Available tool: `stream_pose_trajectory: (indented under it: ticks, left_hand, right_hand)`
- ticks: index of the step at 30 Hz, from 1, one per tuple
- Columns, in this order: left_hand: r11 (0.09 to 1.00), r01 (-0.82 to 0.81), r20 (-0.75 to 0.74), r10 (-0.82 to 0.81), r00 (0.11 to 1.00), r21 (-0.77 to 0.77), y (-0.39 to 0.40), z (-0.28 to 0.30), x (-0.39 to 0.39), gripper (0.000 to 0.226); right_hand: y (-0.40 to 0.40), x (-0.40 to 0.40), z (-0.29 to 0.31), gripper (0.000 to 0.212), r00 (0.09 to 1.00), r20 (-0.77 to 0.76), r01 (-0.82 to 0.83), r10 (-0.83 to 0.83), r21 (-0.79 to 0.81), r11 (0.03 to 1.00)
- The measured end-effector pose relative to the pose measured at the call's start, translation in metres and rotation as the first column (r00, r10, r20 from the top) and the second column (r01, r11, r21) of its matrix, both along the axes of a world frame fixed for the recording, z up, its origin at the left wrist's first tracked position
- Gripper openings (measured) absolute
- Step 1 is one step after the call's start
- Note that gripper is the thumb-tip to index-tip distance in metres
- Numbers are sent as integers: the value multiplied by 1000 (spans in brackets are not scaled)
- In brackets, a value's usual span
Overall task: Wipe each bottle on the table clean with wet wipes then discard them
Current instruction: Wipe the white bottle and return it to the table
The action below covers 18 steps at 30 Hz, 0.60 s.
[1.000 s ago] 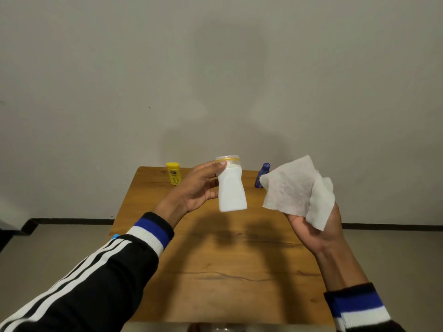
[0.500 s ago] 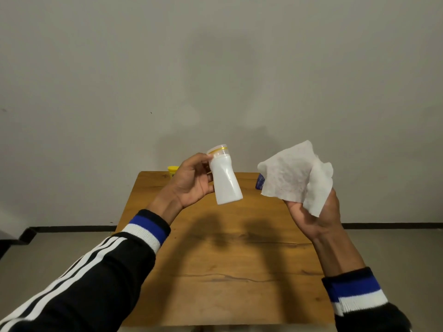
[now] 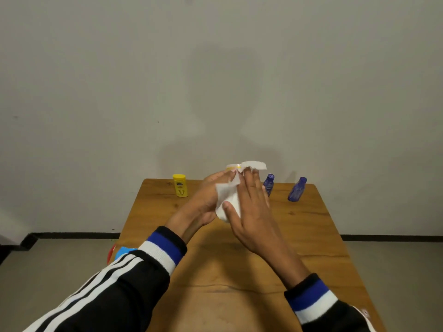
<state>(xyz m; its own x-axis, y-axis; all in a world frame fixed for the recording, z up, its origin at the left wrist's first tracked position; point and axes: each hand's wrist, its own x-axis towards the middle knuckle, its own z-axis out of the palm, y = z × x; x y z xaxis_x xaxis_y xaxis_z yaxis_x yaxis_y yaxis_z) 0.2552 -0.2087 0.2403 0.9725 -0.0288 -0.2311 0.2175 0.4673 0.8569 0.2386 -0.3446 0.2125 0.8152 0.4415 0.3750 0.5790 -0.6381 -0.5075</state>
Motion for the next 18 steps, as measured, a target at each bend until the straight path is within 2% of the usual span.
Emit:
stream_pose_trajectory:
  ticks: [2, 4, 7, 11, 18]
  left_hand:
    - [996, -3, -68, -3, 998, -88, -4, 3, -2, 39]
    - [979, 33, -119, -58, 991, -201, -1, 6, -1, 52]
    - [966, 73, -120, -105, 987, -247, 8, 13, 1, 64]
    - [964, 108, -127, -142, 982, -242, 15, 13, -1, 74]
    - [952, 104, -12, -112, 994, -288, 18, 16, -5, 75]
  right_hand:
    - [7, 0, 5, 71, 999, 41, -6, 8, -50, 999]
    - [11, 0, 10, 68, 997, 81, 10, 3, -150, 989]
    - [15, -9, 13, 61, 992, 120, 0, 29, -233, 973]
    - [18, -12, 15, 55, 991, 95, -68, 90, -212, 975]
    - [34, 15, 43, 69, 997, 17, -70, 74, -169, 983]
